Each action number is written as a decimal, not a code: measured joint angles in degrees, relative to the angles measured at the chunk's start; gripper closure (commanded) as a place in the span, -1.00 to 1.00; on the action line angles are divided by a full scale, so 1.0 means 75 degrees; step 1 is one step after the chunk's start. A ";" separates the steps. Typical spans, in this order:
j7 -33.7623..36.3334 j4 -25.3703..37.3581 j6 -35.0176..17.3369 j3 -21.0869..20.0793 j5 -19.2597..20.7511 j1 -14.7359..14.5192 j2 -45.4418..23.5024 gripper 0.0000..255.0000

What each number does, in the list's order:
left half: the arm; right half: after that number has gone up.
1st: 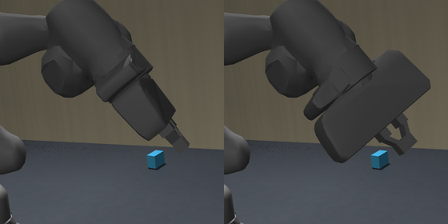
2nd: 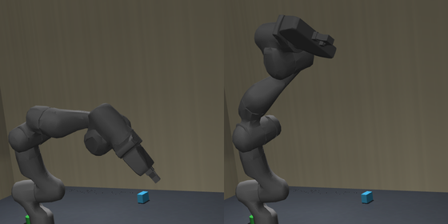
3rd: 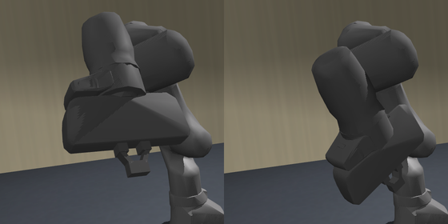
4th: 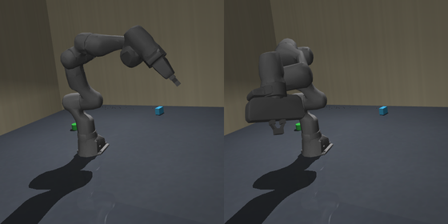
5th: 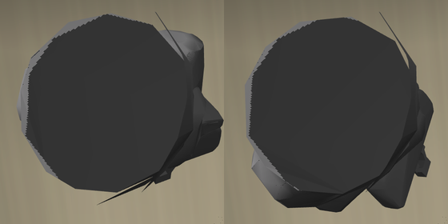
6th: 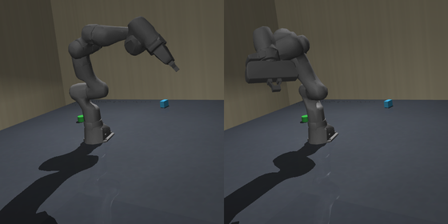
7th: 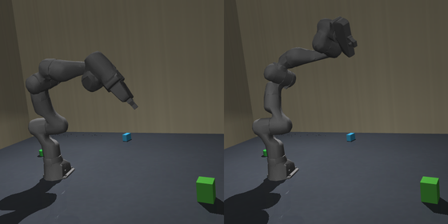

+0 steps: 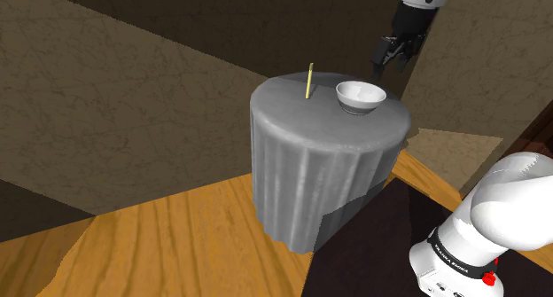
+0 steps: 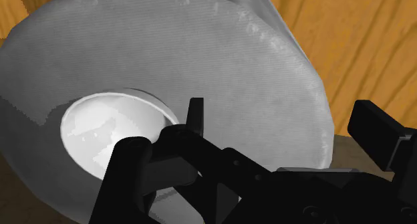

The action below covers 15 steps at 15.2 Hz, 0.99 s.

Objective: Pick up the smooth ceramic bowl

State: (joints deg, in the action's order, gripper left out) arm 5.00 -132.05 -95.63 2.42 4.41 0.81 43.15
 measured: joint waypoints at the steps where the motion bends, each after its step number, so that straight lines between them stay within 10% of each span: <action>1: 0.0000 0.0000 0.0000 0.0000 0.0000 0.0000 0.0000 -1.00; 15: 0.0575 0.1649 -0.1129 -0.0200 0.1465 0.0519 -0.4081 -1.00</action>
State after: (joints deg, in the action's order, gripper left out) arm 9.31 -119.68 -104.10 0.92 15.40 4.70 12.54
